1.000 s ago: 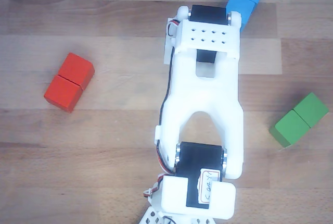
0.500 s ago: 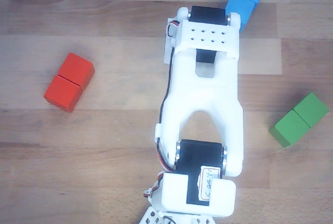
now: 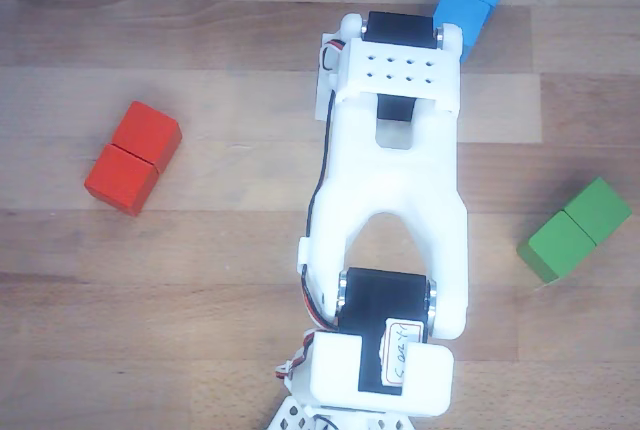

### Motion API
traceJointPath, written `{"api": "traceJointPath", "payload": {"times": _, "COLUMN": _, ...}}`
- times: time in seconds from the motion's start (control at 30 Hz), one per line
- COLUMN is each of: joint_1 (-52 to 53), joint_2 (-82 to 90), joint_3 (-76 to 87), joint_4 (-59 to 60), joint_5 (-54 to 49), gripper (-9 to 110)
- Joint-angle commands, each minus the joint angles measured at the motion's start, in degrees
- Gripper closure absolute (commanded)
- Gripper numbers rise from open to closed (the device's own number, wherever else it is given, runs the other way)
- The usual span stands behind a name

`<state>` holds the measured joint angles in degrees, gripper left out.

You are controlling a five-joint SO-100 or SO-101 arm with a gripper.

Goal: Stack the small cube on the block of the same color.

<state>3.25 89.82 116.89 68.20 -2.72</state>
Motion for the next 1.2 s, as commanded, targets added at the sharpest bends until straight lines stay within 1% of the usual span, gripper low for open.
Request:
{"api": "traceJointPath", "payload": {"times": 0.0, "joint_1": 0.53, "joint_2": 0.88, "joint_3": -0.53, "joint_4": -0.53, "joint_5": 0.53, "gripper": 97}}
{"api": "traceJointPath", "payload": {"times": 0.2, "joint_1": 0.70, "joint_2": 2.37, "joint_3": -1.23, "joint_4": 0.62, "joint_5": -0.35, "gripper": 97}}
{"api": "traceJointPath", "payload": {"times": 0.33, "joint_1": 0.70, "joint_2": 9.23, "joint_3": -3.25, "joint_4": 2.99, "joint_5": -0.44, "gripper": 97}}
{"api": "traceJointPath", "payload": {"times": 0.43, "joint_1": 0.35, "joint_2": 12.30, "joint_3": -8.17, "joint_4": 7.56, "joint_5": -0.44, "gripper": 97}}
{"api": "traceJointPath", "payload": {"times": 0.63, "joint_1": 0.62, "joint_2": 11.78, "joint_3": -22.68, "joint_4": 17.14, "joint_5": -0.53, "gripper": 97}}
{"api": "traceJointPath", "payload": {"times": 0.77, "joint_1": 0.70, "joint_2": 5.62, "joint_3": -30.94, "joint_4": 19.60, "joint_5": -0.97, "gripper": 97}}
{"api": "traceJointPath", "payload": {"times": 0.97, "joint_1": 3.43, "joint_2": -2.99, "joint_3": -43.86, "joint_4": 19.60, "joint_5": -4.83, "gripper": 97}}
{"api": "traceJointPath", "payload": {"times": 1.17, "joint_1": 4.92, "joint_2": -11.69, "joint_3": -52.65, "joint_4": 19.51, "joint_5": -7.03, "gripper": 97}}
